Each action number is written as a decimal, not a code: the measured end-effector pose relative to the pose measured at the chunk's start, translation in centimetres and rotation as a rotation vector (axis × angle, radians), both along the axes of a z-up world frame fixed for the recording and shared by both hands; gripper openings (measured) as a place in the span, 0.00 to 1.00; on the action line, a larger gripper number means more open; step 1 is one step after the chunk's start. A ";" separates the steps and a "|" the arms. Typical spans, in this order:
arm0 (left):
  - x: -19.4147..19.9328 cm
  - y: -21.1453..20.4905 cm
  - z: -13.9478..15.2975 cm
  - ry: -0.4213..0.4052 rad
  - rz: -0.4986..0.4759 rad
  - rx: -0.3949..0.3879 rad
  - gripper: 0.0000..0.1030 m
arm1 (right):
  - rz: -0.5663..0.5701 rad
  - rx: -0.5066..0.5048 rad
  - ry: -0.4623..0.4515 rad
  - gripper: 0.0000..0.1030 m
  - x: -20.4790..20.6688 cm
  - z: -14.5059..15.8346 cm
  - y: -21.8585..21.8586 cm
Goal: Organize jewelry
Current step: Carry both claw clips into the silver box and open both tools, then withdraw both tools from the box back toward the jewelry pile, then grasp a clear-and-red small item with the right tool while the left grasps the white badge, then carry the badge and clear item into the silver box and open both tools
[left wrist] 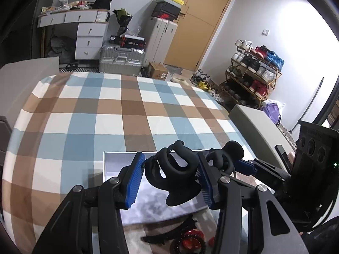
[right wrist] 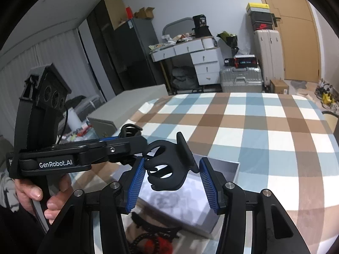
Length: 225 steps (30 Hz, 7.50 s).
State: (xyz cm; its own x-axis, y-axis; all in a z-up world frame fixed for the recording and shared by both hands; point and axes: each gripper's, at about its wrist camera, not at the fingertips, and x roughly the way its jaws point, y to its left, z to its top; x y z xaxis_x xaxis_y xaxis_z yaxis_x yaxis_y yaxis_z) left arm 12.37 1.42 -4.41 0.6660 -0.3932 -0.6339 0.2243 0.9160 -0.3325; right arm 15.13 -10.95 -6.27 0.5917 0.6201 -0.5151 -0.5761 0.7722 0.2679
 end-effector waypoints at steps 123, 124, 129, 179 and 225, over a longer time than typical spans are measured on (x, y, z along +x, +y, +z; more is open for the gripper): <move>-14.4 4.9 -5.3 0.070 0.243 0.173 0.99 | 0.071 -0.333 -0.094 0.15 -18.1 -6.2 3.1; -14.4 4.5 -5.3 0.079 0.216 0.165 0.99 | 0.065 -0.296 -0.085 0.15 -17.9 -5.9 2.6; -14.6 2.7 -5.7 0.092 0.117 0.157 0.99 | 0.011 -0.146 -0.042 0.15 -16.5 -4.7 0.4; -13.3 -5.5 -6.9 0.195 -0.169 0.429 0.36 | -0.092 -0.035 -0.056 0.16 -16.1 -3.8 -4.6; -2.2 -1.2 0.5 -0.013 -0.005 0.212 0.36 | 0.010 0.117 -0.073 0.16 -2.6 1.3 -1.1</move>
State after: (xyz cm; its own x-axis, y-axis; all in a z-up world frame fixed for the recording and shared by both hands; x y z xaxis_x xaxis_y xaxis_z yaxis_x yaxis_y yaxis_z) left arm 10.13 0.22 -3.91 0.6732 -0.2553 -0.6940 0.2321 0.9640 -0.1294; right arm 12.55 -12.00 -4.93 0.6181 0.6798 -0.3947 -0.6050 0.7320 0.3134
